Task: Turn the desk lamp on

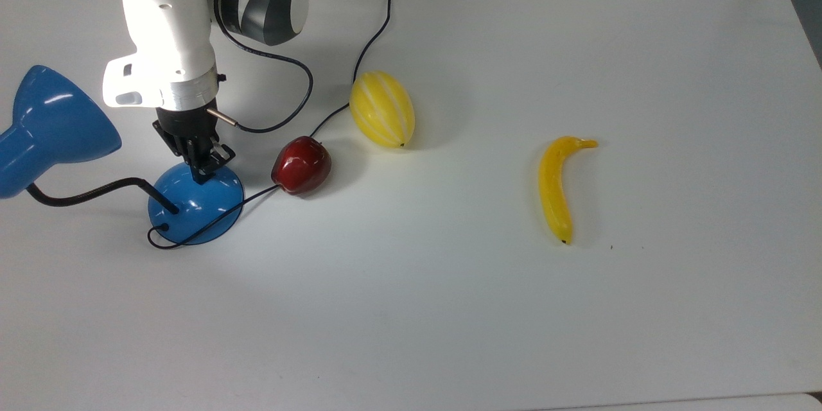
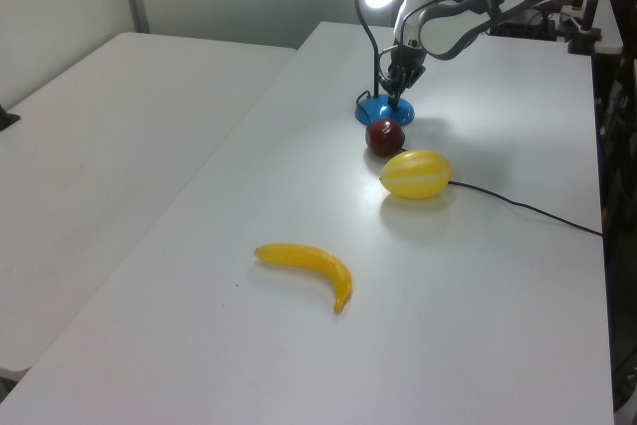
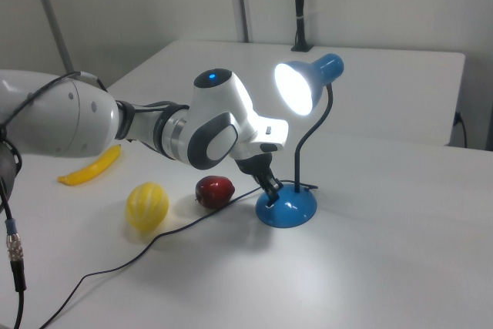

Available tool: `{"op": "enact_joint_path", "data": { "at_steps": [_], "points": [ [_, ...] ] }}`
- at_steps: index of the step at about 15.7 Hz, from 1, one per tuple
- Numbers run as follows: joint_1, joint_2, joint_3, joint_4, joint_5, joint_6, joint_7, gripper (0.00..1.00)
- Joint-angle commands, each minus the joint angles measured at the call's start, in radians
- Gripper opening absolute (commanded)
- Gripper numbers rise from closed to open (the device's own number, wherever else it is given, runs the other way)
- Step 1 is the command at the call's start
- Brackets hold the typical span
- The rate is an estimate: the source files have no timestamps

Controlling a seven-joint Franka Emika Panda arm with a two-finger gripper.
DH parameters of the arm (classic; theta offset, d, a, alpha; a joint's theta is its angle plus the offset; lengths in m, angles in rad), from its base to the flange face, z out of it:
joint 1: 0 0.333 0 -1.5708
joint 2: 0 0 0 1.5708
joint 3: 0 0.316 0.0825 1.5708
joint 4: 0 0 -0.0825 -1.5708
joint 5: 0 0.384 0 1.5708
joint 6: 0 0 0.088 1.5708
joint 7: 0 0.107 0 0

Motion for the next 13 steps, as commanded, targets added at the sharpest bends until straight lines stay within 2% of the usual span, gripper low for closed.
{"op": "enact_joint_path", "data": {
  "at_steps": [1, 8, 13],
  "points": [
    [0.005, 0.01, -0.006, -0.008, -0.009, 0.026, -0.008, 0.0],
    [0.005, -0.024, -0.006, -0.01, -0.009, 0.008, -0.014, 0.0],
    [0.013, -0.122, -0.004, -0.011, -0.009, -0.168, -0.02, 0.0]
  ]
}}
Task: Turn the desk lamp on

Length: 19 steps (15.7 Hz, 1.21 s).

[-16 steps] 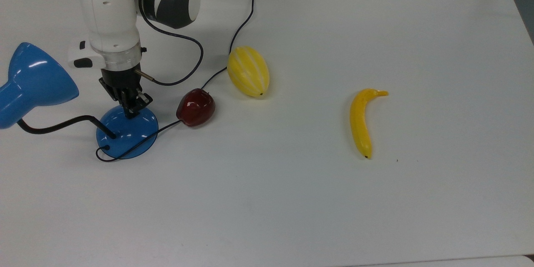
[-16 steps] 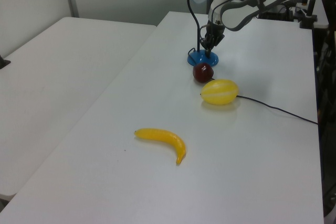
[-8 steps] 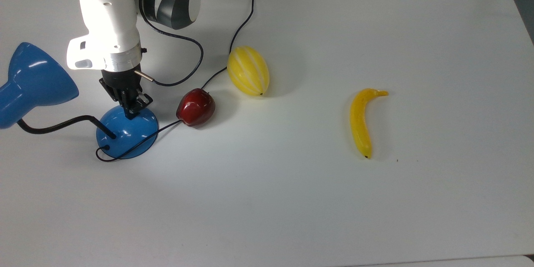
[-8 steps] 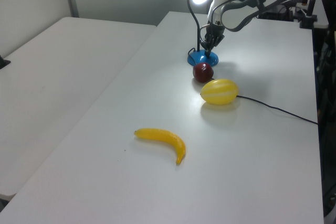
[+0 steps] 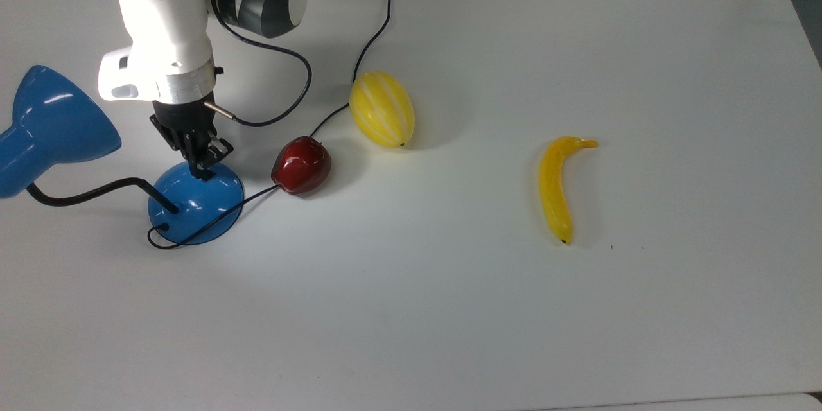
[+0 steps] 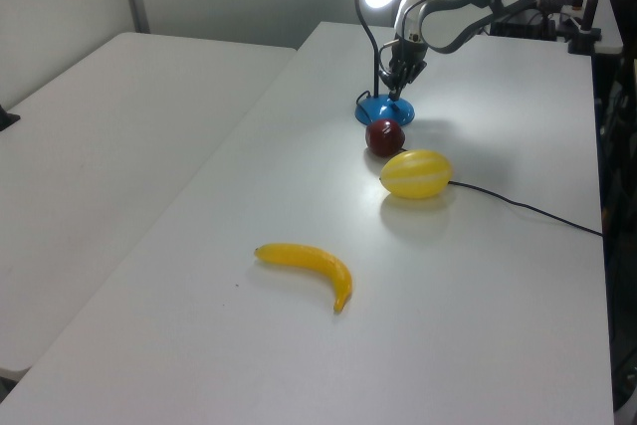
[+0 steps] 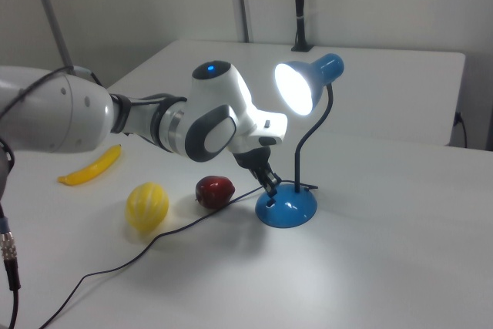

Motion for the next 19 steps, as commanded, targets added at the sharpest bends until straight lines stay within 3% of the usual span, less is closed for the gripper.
{"op": "enact_joint_path", "data": {
  "at_steps": [1, 7, 10, 12, 13, 14, 15, 17, 18, 19],
  "points": [
    [0.017, -0.113, -0.004, -0.018, -0.009, -0.173, -0.019, 0.0],
    [0.089, -0.294, 0.01, -0.038, -0.006, -0.524, -0.071, 0.0],
    [0.157, -0.426, 0.01, -0.114, -0.001, -0.662, -0.134, 0.0],
    [0.191, -0.501, 0.01, -0.176, -0.001, -0.699, -0.159, 0.05],
    [0.198, -0.536, 0.01, -0.203, -0.001, -0.702, -0.174, 0.13],
    [0.198, -0.565, 0.011, -0.223, -0.001, -0.707, -0.2, 0.29],
    [0.197, -0.584, 0.01, -0.237, -0.001, -0.71, -0.229, 0.54],
    [0.183, -0.601, 0.002, -0.23, -0.001, -0.732, -0.268, 0.88],
    [0.177, -0.612, -0.001, -0.227, -0.001, -0.738, -0.291, 1.0],
    [0.168, -0.624, -0.003, -0.227, -0.001, -0.748, -0.329, 1.0]
  ]
}}
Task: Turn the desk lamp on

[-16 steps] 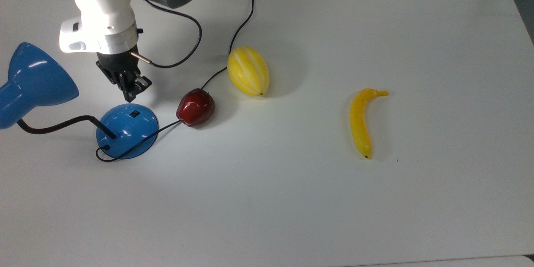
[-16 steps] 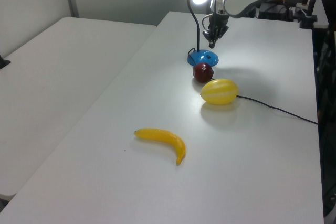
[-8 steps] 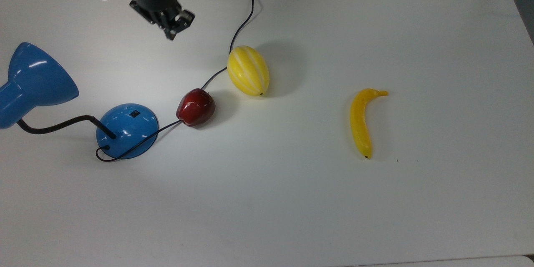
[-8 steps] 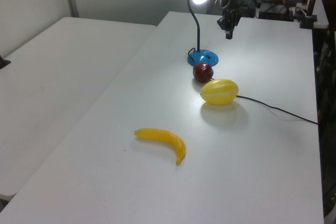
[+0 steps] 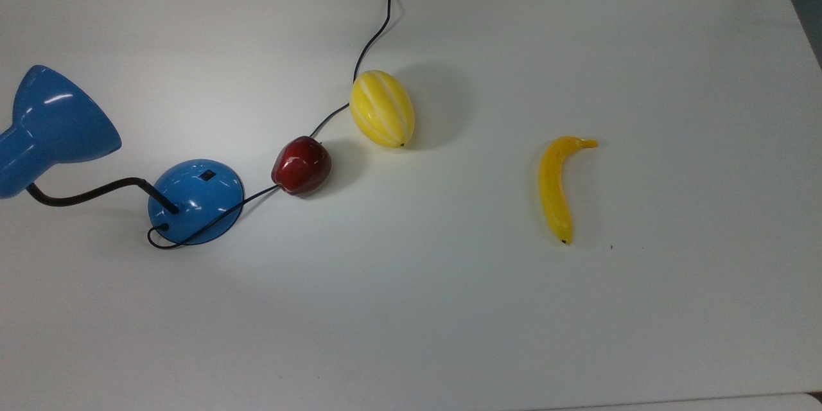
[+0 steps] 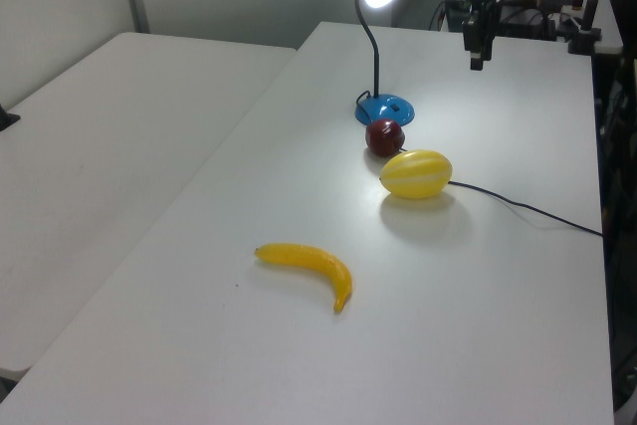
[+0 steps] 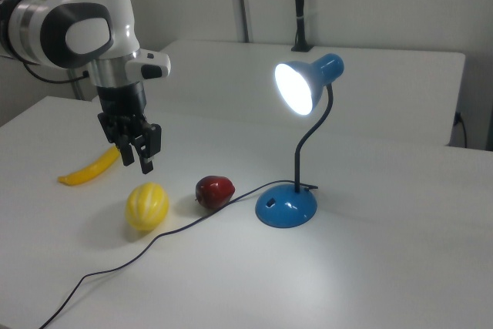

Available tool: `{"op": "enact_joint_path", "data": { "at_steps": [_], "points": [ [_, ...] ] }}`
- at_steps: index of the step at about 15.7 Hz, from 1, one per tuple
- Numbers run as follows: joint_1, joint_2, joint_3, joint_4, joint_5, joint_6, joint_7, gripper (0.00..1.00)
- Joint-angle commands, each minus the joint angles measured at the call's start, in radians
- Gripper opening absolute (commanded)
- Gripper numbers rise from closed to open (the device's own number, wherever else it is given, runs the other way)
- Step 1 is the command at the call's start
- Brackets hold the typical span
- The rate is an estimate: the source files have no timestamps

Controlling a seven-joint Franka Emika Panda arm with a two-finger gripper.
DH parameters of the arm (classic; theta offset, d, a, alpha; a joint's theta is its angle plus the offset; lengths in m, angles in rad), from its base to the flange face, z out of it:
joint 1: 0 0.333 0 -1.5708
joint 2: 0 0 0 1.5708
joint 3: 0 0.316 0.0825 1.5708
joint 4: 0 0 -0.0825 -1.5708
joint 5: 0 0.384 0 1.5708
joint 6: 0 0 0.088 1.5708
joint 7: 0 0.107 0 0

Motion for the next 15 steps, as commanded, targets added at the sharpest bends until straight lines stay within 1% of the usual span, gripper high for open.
{"op": "enact_joint_path", "data": {
  "at_steps": [1, 4, 6, 8, 15],
  "points": [
    [-0.031, -0.057, -0.015, -0.024, 0.0, -0.049, -0.131, 1.0],
    [-0.041, -0.052, -0.016, 0.014, 0.003, -0.091, -0.145, 1.0],
    [-0.063, -0.049, -0.021, 0.037, 0.01, -0.091, -0.14, 1.0],
    [-0.068, -0.048, -0.022, 0.049, 0.011, -0.092, -0.131, 1.0],
    [-0.069, -0.048, -0.024, 0.057, 0.013, -0.1, -0.105, 1.0]
  ]
}}
